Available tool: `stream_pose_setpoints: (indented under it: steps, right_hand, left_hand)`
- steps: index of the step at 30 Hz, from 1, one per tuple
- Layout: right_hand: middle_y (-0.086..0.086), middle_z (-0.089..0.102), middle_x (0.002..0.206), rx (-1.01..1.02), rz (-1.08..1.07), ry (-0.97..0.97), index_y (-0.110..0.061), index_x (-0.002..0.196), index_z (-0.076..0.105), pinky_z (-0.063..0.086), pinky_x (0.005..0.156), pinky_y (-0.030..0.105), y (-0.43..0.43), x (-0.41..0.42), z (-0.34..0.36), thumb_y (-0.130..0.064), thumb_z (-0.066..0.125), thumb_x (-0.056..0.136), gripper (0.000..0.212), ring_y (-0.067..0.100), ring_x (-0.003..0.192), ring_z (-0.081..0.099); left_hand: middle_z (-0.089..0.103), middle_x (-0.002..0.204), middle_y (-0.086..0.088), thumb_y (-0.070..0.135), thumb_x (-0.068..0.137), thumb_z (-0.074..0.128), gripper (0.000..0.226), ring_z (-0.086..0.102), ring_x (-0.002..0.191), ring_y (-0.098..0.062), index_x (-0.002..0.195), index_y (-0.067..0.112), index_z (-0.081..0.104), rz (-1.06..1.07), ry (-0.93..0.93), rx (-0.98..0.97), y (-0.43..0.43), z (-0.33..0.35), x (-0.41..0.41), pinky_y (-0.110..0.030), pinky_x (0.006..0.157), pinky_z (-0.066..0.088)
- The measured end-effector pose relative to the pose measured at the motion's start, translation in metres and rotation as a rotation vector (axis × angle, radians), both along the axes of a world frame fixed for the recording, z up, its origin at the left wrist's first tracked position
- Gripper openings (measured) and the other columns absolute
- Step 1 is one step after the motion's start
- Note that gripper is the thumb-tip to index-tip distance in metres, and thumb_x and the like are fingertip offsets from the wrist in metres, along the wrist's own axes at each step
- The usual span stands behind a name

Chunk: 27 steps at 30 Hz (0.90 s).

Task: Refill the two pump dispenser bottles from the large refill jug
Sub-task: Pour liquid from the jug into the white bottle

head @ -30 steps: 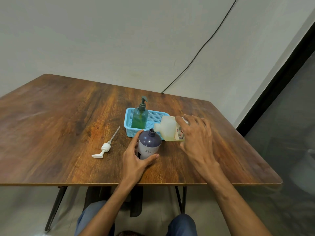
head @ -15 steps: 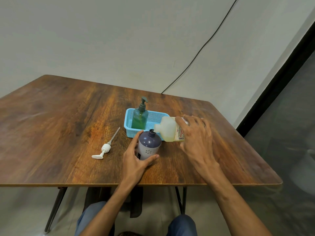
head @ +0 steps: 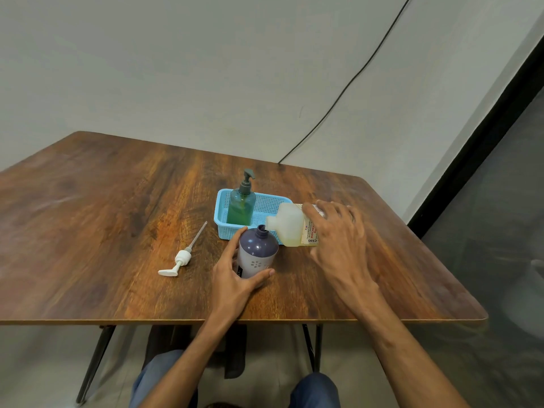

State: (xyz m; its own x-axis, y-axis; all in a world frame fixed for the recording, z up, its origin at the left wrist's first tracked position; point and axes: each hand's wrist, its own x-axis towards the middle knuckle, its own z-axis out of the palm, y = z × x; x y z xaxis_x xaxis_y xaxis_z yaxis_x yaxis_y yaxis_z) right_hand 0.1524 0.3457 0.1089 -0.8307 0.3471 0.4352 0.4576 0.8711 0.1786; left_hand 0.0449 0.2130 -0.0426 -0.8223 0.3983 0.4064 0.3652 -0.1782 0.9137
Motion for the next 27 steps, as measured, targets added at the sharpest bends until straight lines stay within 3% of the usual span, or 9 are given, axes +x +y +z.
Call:
stream_pose_setpoints:
  steps: [10,17,22,27]
  right_hand:
    - [0.008,0.048,0.149,0.006,0.002,-0.009,-0.026,0.146,0.045,0.027,0.113,0.046,0.001,-0.0019,-0.0005,-0.018,0.077,0.075,0.078,0.03,0.136,0.043]
    - [0.008,0.047,0.15,-0.001,0.001,-0.018,-0.027,0.147,0.044,0.027,0.113,0.046,0.0013,-0.0018,-0.0002,-0.018,0.077,0.075,0.079,0.031,0.136,0.043]
    - [0.008,0.047,0.15,0.0,-0.001,-0.016,-0.027,0.147,0.044,0.027,0.113,0.046,0.003,-0.0012,-0.0001,-0.019,0.077,0.076,0.079,0.03,0.136,0.042]
    - [0.008,0.045,0.152,-0.012,0.003,-0.019,-0.027,0.149,0.042,0.025,0.115,0.047,0.0033,-0.0009,0.0,-0.021,0.077,0.079,0.079,0.03,0.139,0.04]
  left_hand:
    - [0.051,0.136,0.03,0.033,0.064,0.092,0.099,0.051,0.123,0.016,0.149,0.033,0.04,-0.007,0.001,0.012,-0.0013,0.0016,-0.0002,-0.002,0.093,0.042]
    - [0.051,0.137,0.028,0.039,0.062,0.091,0.099,0.051,0.124,0.015,0.146,0.039,0.039,-0.003,-0.003,0.014,-0.0029,0.0042,0.0015,-0.003,0.093,0.043]
    - [0.053,0.137,0.024,0.03,0.063,0.093,0.102,0.052,0.123,0.015,0.15,0.032,0.04,-0.014,-0.005,0.015,-0.0006,0.0034,0.0018,-0.003,0.094,0.044]
    - [0.053,0.139,0.023,0.035,0.063,0.092,0.101,0.053,0.126,0.01,0.149,0.034,0.04,-0.022,-0.004,0.022,-0.0009,0.0047,0.0022,-0.005,0.094,0.045]
